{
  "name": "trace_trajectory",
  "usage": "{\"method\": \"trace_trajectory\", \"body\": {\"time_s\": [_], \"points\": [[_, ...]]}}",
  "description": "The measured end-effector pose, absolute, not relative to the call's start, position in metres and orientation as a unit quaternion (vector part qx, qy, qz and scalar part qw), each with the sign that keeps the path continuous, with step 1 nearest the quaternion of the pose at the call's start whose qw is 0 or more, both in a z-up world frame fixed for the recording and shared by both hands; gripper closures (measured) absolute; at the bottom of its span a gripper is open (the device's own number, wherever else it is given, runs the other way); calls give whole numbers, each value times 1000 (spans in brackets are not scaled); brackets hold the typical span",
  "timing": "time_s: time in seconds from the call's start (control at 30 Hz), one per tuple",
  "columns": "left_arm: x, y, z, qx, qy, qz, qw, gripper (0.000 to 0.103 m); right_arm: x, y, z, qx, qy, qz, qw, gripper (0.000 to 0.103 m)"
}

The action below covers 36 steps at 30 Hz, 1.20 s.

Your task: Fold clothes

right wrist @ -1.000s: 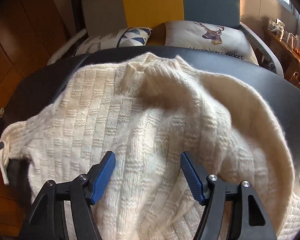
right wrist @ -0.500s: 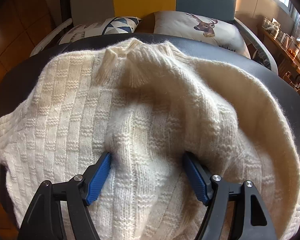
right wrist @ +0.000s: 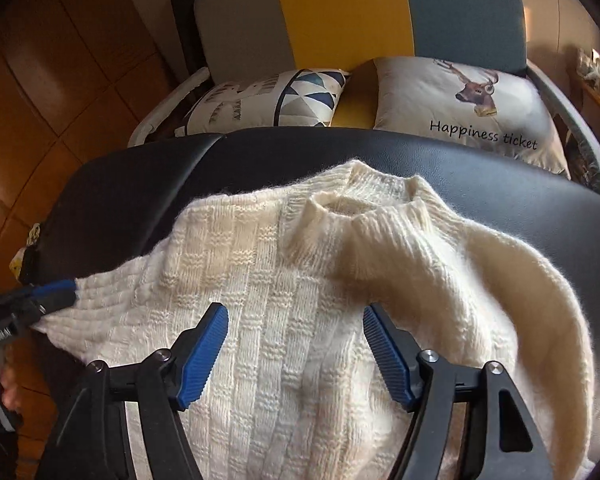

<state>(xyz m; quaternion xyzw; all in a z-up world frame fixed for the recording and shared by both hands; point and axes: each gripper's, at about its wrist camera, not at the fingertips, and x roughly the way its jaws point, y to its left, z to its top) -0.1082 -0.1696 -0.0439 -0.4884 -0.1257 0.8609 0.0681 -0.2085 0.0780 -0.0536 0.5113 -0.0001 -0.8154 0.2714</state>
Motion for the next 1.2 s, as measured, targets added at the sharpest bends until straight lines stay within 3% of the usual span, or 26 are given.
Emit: {"method": "trace_trajectory", "body": {"time_s": [0.23,0.57,0.73,0.9,1.0,1.13,1.2], "points": [[-156,-140,-86,-518,-122,845,53,75,-247,91,-80,534,-23,-811,239,32],[-193,-132,-97,-508,-94,856,22,75,-273,113,-102,528,0,-838,140,35],[-198,-139,-89,-508,-113,853,29,75,-271,109,-96,529,15,-838,137,35],[-147,-220,-50,-463,-259,847,44,75,-234,104,-53,501,-10,-846,182,34],[-75,-301,-34,-425,-320,846,-22,75,-183,95,-35,486,-49,-840,237,34],[39,-407,-35,-393,-375,826,-149,75,-113,77,-45,491,-71,-818,291,34],[59,-426,-43,-392,-393,815,-164,75,-83,63,-60,501,-71,-809,300,34]]}}
